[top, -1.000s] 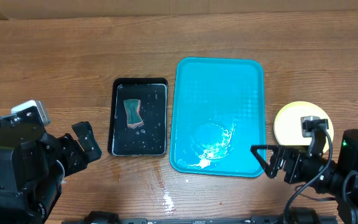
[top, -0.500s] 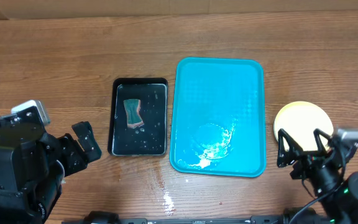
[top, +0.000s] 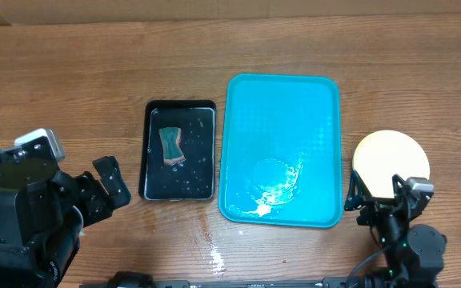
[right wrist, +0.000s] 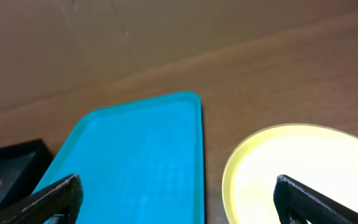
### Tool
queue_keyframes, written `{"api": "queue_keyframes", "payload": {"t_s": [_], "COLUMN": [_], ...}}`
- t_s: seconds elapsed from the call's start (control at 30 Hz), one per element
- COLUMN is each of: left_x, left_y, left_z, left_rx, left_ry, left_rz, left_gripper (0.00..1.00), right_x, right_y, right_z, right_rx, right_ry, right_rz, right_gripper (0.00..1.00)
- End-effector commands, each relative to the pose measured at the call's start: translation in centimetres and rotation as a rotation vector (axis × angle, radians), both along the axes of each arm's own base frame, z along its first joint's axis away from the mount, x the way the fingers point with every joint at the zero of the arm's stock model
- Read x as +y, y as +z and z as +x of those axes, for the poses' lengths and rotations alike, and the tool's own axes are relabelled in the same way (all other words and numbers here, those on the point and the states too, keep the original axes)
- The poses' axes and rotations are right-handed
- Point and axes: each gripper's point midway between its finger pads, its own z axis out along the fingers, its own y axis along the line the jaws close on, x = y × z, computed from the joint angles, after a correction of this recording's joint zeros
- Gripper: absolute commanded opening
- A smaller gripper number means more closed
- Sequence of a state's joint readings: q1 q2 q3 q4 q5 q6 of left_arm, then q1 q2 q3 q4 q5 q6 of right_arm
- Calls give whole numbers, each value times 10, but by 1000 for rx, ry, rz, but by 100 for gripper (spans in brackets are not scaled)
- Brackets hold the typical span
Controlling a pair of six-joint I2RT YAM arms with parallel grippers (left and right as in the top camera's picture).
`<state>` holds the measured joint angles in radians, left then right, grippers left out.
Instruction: Clean dirty plates on tray and stack at the side
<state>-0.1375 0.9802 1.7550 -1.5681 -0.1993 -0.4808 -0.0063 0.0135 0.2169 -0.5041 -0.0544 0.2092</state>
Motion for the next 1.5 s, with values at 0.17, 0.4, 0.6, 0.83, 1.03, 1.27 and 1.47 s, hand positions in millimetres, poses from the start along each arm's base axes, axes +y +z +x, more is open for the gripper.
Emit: {"api": "queue_keyframes", "payload": {"t_s": [0.17,0.4,0.6,0.83,1.03,1.27,1.47], "left_x": [1,1,1,1,1,13,-24], "left_y": [3,3,3,3,-1,-6,-18], "left_z": [0,0,0,0,1,17,54], "left_rx": [-11,-11,-11,-11,0,-92,-361], "left_ry": [19,19,19,19,19,50,-247], "left_rz": [-7,-6,-7,-6,-5,51,73], "left_gripper": [100,100,100,100,100,100,100], "right_x": [-3,-4,-4,-4,-4,-4,-4], "right_y": [5,5,5,5,5,5,5], "right_z": [25,24,24,24,24,24,24], "right_rx": [-231,-226,-226,-226,-226,-226,-226], "right_ry": [-14,-25,-25,-25,-25,-25,-25], "right_rz": [-3,-4,-4,-4,-4,-4,-4], "right_gripper": [100,100,100,100,100,99,100]}}
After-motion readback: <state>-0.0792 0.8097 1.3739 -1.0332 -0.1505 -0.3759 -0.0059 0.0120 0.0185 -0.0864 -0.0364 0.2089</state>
